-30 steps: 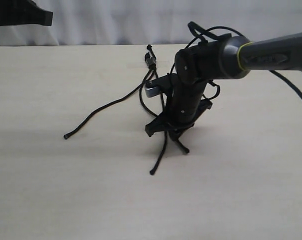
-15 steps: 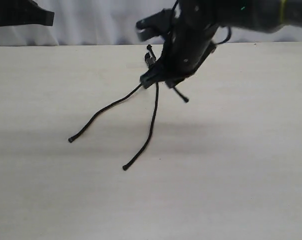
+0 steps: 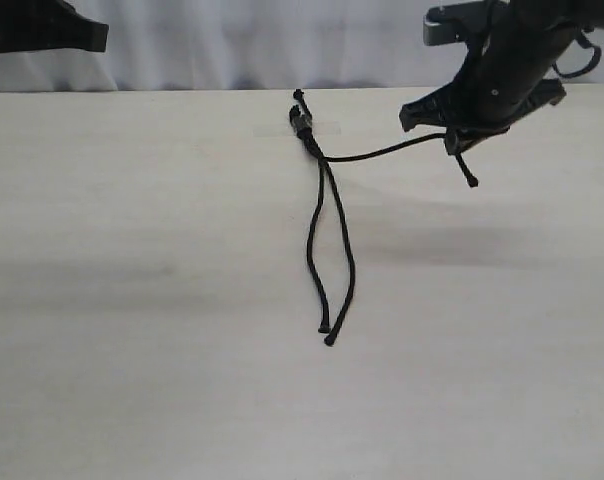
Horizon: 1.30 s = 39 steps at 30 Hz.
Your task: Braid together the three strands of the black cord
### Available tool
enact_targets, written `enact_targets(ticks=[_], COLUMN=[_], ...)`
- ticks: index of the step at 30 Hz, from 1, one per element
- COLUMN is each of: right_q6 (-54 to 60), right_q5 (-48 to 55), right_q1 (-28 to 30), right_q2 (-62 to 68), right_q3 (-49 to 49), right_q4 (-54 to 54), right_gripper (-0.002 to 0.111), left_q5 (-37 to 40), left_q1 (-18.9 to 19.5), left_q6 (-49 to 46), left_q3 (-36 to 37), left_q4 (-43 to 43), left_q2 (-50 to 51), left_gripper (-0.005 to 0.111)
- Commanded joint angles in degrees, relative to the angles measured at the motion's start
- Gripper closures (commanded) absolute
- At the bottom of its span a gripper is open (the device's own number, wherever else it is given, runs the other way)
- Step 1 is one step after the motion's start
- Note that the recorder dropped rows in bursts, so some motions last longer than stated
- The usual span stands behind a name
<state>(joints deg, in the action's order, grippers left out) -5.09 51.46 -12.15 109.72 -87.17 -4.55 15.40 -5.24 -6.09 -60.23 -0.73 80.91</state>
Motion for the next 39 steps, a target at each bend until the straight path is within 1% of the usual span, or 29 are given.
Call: enact_targets(ticks=[1, 5, 9, 10, 11, 12, 13, 15, 16, 17, 18, 19, 21, 23, 25, 26, 29, 30, 35, 39], right_q6=[-0.1, -0.1, -0.3, -4.2, -6.0, -7.8, -8.7, -8.9, -8.0, -2.7, 3.4, 13.5, 27.5, 28.5, 28.5, 28.4, 27.5, 27.2, 22.8, 22.6], right_q5=[-4.1, -5.1, -5.4, -5.6, -5.8, -6.9, -7.0, -6.2, -6.2, -6.6, -6.8, -6.5, -7.3, -9.5, -10.8, -11.6, -14.1, -14.8, -16.7, -16.5], right_q1=[1.0, 0.8, 0.8, 0.7, 0.7, 0.7, 0.7, 0.7, 0.7, 0.7, 0.3, -0.7, -3.8, -6.3, -7.9, -9.0, -10.8, -11.3, -11.5, -13.3], right_q2=[3.3, 7.7, 11.5, 12.0, 12.1, 12.4, 12.4, 11.7, 10.9, 9.4, 8.7, 8.1, 8.7, 9.9, 11.0, 11.5, 12.5, 12.8, 15.1, 17.0], right_q3=[2.3, 2.3, 2.2, 2.2, 2.2, 2.2, 2.2, 1.5, 1.3, 1.2, 1.2, 1.2, 1.4, 1.4, 1.3, 1.3, 1.3, 1.3, 1.3, 1.3], right_q4=[1.0, 0.8, -6.7, -10.8, -12.6, -15.3, -15.4, -14.0, -12.1, -5.5, 1.5, 11.9, 24.9, 25.0, 24.1, 22.9, 21.3, 21.0, 16.6, 16.9], right_gripper=[0.104, 0.104, 0.103, 0.098, 0.093, 0.080, 0.069, 0.050, 0.044, 0.042, 0.043, 0.045, 0.050, 0.060, 0.074, 0.084, 0.102, 0.104, 0.104, 0.104], left_q5=[-0.3, -0.1, 0.0, 0.0, 0.0, 0.0, 0.2, 0.2, 0.2, 0.2, 0.2, 0.2, 0.2, 0.2, 0.2, 0.2, 0.2, 0.2, 0.2, 0.2], left_q1=[-0.1, -0.1, -0.1, -0.1, -0.1, -0.1, -0.1, -0.1, -0.1, -0.1, -0.1, -0.1, -0.1, -0.1, -0.1, -0.1, -0.1, -0.1, -0.1, -0.1], left_q6=[0.3, 0.3, 0.3, 0.3, 0.3, 0.3, 0.3, 0.3, 0.3, 0.3, 0.3, 0.3, 0.3, 0.3, 0.3, 0.3, 0.3, 0.3, 0.3, 0.3], left_q3=[0.2, 0.2, 0.2, 0.2, 0.2, 0.2, 0.2, 0.2, 0.2, 0.2, 0.2, 0.2, 0.2, 0.2, 0.2, 0.2, 0.2, 0.2, 0.2, 0.2], left_q4=[0.7, 0.7, 0.7, 0.7, 0.7, 0.7, 0.7, 1.0, 1.0, 1.0, 1.0, 1.0, 1.0, 1.0, 1.0, 1.0, 1.0, 1.0, 1.3, 1.4], left_q2=[-0.4, -0.4, -0.4, -0.4, -0.4, -0.4, -0.4, -0.4, -0.4, -0.4, -0.4, -0.4, -0.4, -0.4, -0.4, -0.4, -0.4, -0.4, -0.4, -0.4], left_gripper=[0.107, 0.107, 0.107, 0.107, 0.107, 0.107, 0.107, 0.107, 0.107, 0.107, 0.107, 0.107, 0.107, 0.107, 0.107, 0.107, 0.107, 0.107, 0.107, 0.107])
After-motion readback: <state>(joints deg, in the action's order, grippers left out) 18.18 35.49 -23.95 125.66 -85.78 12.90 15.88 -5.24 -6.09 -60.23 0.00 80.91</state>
